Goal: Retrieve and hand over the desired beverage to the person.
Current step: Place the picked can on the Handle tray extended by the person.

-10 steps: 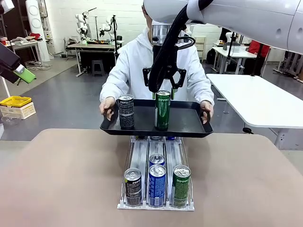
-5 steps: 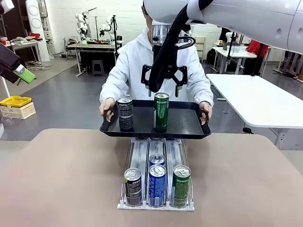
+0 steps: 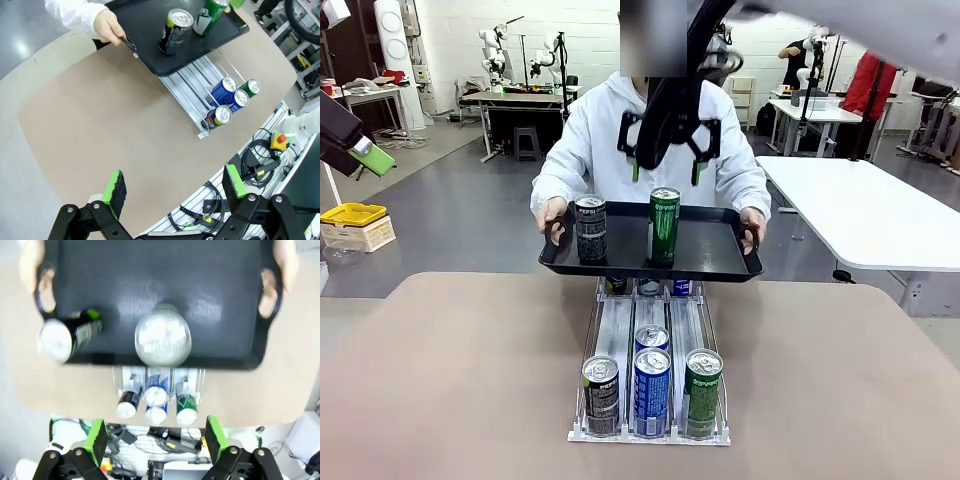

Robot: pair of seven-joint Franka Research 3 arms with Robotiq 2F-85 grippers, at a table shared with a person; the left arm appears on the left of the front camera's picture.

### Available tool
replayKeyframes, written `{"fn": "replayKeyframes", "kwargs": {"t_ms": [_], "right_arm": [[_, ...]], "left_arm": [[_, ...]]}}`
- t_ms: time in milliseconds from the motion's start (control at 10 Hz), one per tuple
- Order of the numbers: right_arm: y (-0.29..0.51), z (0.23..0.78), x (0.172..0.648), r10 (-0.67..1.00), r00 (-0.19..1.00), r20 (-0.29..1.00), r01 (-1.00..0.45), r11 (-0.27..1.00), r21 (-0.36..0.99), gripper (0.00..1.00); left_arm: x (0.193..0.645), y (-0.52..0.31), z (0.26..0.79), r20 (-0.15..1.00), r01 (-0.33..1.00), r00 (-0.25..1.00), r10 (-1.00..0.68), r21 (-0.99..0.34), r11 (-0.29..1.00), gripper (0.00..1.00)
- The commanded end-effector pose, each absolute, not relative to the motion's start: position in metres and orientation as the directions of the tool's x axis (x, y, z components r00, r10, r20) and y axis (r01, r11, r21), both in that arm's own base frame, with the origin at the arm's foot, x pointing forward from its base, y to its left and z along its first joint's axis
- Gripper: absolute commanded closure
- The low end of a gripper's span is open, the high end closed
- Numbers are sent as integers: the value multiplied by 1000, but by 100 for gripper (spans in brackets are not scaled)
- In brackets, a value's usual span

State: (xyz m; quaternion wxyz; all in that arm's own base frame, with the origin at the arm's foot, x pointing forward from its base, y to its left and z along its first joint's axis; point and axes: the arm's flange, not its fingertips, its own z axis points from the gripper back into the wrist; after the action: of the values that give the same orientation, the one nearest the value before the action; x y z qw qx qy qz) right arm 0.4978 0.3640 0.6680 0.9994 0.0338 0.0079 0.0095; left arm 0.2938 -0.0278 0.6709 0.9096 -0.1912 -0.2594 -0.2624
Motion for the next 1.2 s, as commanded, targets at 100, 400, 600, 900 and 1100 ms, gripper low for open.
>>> {"fn": "replayKeyframes", "kwargs": {"t_ms": [100, 400, 600, 900, 1100], "right_arm": [[305, 697, 440, -30, 1000, -6, 31, 997, 70, 0], [260, 657, 389, -7, 999, -39, 10, 998, 58, 0], [246, 636, 358, -25, 999, -32, 27, 998, 57, 0], [241, 614, 328, -54, 998, -32, 55, 998, 27, 0], [241, 617, 339, -61, 997, -53, 64, 996, 57, 0]], "left_arm": [[294, -30, 671, 581, 576, 726, -369, -219, 788, 0], [294, -30, 671, 581, 576, 726, -369, -219, 788, 0], [294, -30, 671, 581, 576, 726, -369, -219, 788, 0], [294, -30, 671, 581, 576, 726, -369, -219, 788, 0], [294, -30, 671, 581, 576, 726, -369, -219, 788, 0]]}}
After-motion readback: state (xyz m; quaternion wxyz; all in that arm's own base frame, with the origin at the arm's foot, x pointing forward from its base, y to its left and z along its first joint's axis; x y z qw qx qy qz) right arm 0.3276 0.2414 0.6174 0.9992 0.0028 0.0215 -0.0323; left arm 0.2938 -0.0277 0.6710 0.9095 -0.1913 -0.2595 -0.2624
